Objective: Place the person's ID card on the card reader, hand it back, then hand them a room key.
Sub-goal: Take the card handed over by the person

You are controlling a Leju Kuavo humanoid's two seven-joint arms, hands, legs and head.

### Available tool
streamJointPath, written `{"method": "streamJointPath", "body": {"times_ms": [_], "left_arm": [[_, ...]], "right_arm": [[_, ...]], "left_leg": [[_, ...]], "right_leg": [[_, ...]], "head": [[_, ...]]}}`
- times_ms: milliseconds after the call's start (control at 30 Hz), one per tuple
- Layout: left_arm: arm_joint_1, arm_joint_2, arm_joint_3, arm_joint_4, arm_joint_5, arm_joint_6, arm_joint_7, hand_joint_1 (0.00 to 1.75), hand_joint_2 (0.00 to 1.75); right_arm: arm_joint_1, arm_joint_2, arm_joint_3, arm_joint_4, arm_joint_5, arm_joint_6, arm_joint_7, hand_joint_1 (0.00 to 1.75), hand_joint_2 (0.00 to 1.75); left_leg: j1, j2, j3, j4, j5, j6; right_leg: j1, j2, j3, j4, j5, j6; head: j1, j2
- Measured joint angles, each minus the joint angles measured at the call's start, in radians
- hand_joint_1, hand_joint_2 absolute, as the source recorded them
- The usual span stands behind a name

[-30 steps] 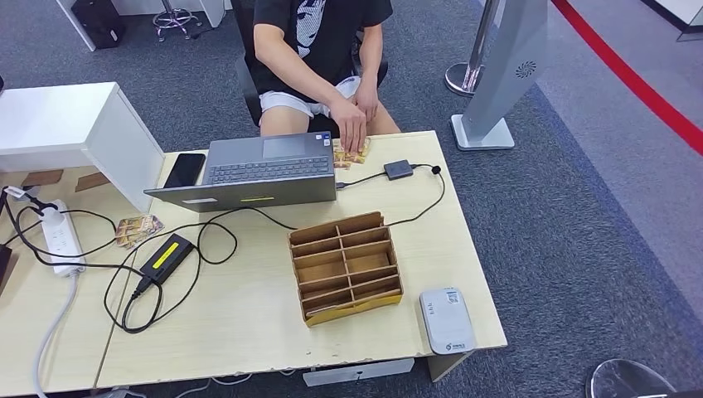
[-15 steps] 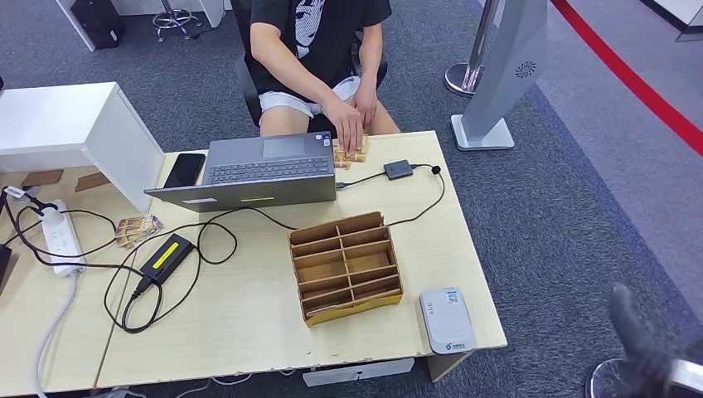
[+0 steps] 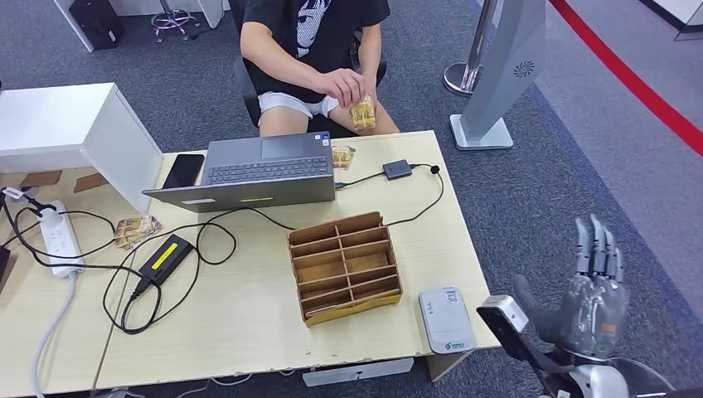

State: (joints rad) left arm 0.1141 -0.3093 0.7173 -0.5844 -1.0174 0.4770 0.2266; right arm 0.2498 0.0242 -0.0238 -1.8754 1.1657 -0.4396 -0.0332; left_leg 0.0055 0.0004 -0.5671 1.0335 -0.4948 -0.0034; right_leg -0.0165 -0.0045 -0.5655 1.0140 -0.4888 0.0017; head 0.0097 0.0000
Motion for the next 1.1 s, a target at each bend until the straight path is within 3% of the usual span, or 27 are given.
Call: {"method": "streamJointPath", "body": {"times_ms": [200,400,700,933,967,1000,1067,1100], "left_arm": [[0.002,-0.001,0.027,0.000,-0.085,-0.020,-0.007,0.00,1.75],[0.001,-0.001,0.073,0.000,-0.208,-0.036,-0.036,0.00,1.75],[-0.015,0.000,0.135,0.008,-0.362,-0.036,-0.055,0.00,1.75],[-0.020,0.001,0.153,0.026,-0.412,-0.035,-0.055,0.00,1.75],[-0.021,0.001,0.155,0.029,-0.417,-0.035,-0.055,0.00,1.75],[-0.022,0.001,0.156,0.031,-0.422,-0.034,-0.054,0.00,1.75],[-0.024,0.001,0.159,0.034,-0.431,-0.033,-0.054,0.00,1.75],[-0.025,0.001,0.161,0.036,-0.435,-0.033,-0.054,0.00,1.75]], "right_arm": [[-0.093,-0.058,0.159,0.097,0.036,0.031,0.041,0.00,1.75],[-0.311,-0.083,0.277,0.214,0.014,0.116,0.068,0.00,1.75],[-0.667,-0.066,0.352,0.429,0.007,0.170,0.116,0.00,1.75],[-0.804,-0.020,0.355,0.570,-0.080,0.188,0.115,0.01,1.75],[-0.816,-0.014,0.355,0.588,-0.095,0.192,0.112,0.27,1.75],[-0.827,-0.008,0.355,0.605,-0.108,0.198,0.110,0.63,1.75],[-0.847,0.005,0.355,0.637,-0.125,0.207,0.106,1.49,1.75],[-0.855,0.011,0.355,0.651,-0.129,0.211,0.105,1.67,1.75]], "left_leg": [[0.001,0.002,0.000,0.000,0.001,-0.001],[0.001,0.004,0.001,0.000,0.003,-0.002],[0.001,0.003,0.000,0.000,0.006,-0.002],[0.002,0.003,0.000,0.000,0.006,-0.002],[0.002,0.003,0.000,0.000,0.006,-0.002],[0.002,0.003,0.000,0.000,0.006,-0.002],[0.002,0.003,0.000,0.000,0.006,-0.002],[0.002,0.003,0.000,0.000,0.006,-0.002]], "right_leg": [[0.000,0.003,0.000,0.000,0.001,-0.001],[0.001,0.005,-0.001,0.000,0.003,0.000],[0.001,0.004,-0.002,0.001,0.006,0.000],[0.000,0.004,-0.002,0.001,0.006,0.000],[0.001,0.004,-0.003,0.001,0.006,0.000],[0.001,0.004,-0.003,0.001,0.006,0.000],[0.001,0.004,-0.003,0.001,0.006,0.000],[0.001,0.004,-0.003,0.001,0.006,0.000]], "head": [[0.000,0.000],[0.000,0.000],[0.000,0.000],[0.000,0.000],[0.000,0.000],[0.000,0.000],[0.000,0.000],[0.000,0.000]]}}
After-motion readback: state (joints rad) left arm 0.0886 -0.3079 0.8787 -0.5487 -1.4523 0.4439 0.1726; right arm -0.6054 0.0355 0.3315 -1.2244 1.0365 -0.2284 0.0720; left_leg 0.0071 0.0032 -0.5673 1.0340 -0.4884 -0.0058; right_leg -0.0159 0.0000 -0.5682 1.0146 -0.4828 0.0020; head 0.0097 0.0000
